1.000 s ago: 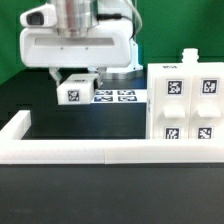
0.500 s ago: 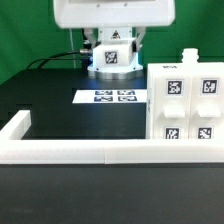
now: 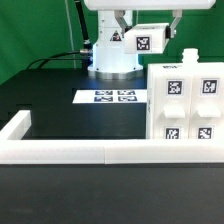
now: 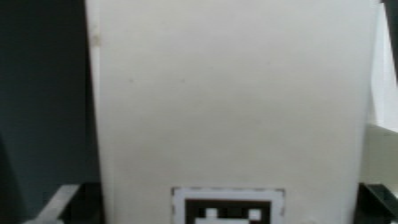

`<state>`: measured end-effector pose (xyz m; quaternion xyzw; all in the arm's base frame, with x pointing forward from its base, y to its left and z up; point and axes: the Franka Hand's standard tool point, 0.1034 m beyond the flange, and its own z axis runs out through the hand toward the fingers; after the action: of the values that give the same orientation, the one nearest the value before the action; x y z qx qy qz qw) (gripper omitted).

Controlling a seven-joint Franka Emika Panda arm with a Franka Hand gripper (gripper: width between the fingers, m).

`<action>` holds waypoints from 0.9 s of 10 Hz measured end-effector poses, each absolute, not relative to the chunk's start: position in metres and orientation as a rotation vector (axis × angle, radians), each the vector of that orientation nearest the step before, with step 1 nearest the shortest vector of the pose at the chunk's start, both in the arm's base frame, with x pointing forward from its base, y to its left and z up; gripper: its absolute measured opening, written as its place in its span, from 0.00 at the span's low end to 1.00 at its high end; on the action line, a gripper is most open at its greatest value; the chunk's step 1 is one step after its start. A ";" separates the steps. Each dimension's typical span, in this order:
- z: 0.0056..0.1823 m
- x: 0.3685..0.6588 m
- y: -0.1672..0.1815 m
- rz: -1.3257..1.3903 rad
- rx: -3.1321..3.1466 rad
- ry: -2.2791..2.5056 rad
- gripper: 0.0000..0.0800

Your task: Assemble cabinet

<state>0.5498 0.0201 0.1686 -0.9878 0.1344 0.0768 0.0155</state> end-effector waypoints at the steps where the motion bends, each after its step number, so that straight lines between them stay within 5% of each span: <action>1: 0.168 0.550 0.020 0.240 -3.073 0.418 0.70; 9: 0.189 0.608 0.066 0.128 -3.088 0.318 0.70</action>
Offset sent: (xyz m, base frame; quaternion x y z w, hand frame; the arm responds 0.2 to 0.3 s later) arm 0.0429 0.0341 0.0267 0.0194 0.0106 -0.0055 0.9997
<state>0.6078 0.0664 0.1892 -0.9937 0.1025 0.0413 0.0175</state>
